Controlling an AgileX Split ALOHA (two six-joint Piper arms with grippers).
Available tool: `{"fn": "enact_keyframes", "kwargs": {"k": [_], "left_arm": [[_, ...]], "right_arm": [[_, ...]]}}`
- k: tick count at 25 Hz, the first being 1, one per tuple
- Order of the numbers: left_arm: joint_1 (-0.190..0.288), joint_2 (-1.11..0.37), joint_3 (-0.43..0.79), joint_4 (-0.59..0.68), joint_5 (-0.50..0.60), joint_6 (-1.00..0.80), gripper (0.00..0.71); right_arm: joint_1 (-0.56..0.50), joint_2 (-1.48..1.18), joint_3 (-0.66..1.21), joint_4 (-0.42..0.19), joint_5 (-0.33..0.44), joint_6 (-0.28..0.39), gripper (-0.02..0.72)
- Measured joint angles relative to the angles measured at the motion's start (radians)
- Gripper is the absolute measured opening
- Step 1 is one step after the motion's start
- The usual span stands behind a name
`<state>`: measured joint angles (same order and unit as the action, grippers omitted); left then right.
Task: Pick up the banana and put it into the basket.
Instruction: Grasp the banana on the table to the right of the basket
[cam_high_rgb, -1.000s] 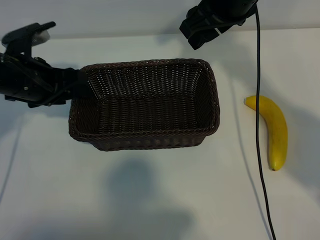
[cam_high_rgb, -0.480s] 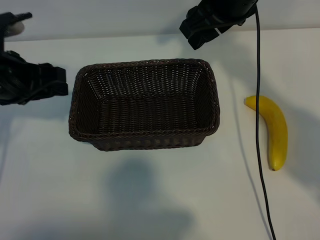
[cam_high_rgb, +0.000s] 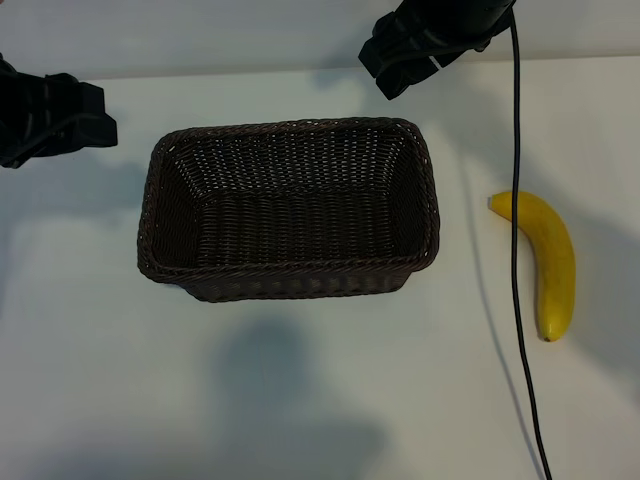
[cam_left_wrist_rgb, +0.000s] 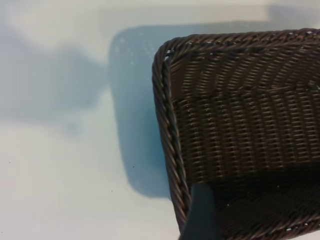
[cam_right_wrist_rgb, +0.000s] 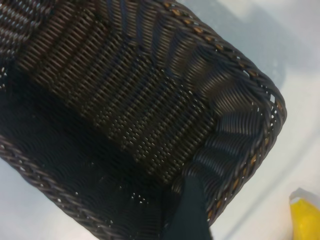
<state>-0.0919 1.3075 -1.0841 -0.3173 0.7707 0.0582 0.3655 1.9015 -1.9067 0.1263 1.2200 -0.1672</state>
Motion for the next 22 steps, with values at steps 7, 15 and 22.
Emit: {"fn": "enact_keyframes", "kwargs": {"k": [7, 15, 22], "left_arm": [[0.000, 0.000, 0.000, 0.000, 0.031, 0.020, 0.596], [0.000, -0.030, 0.000, 0.000, 0.034, 0.038, 0.594], [0.000, -0.107, 0.000, 0.000, 0.035, 0.042, 0.594]], "right_arm": [[0.000, 0.000, 0.000, 0.000, 0.001, 0.000, 0.589], [0.000, 0.000, 0.000, 0.000, 0.001, 0.001, 0.587], [0.000, 0.000, 0.000, -0.017, 0.001, 0.002, 0.587]]}}
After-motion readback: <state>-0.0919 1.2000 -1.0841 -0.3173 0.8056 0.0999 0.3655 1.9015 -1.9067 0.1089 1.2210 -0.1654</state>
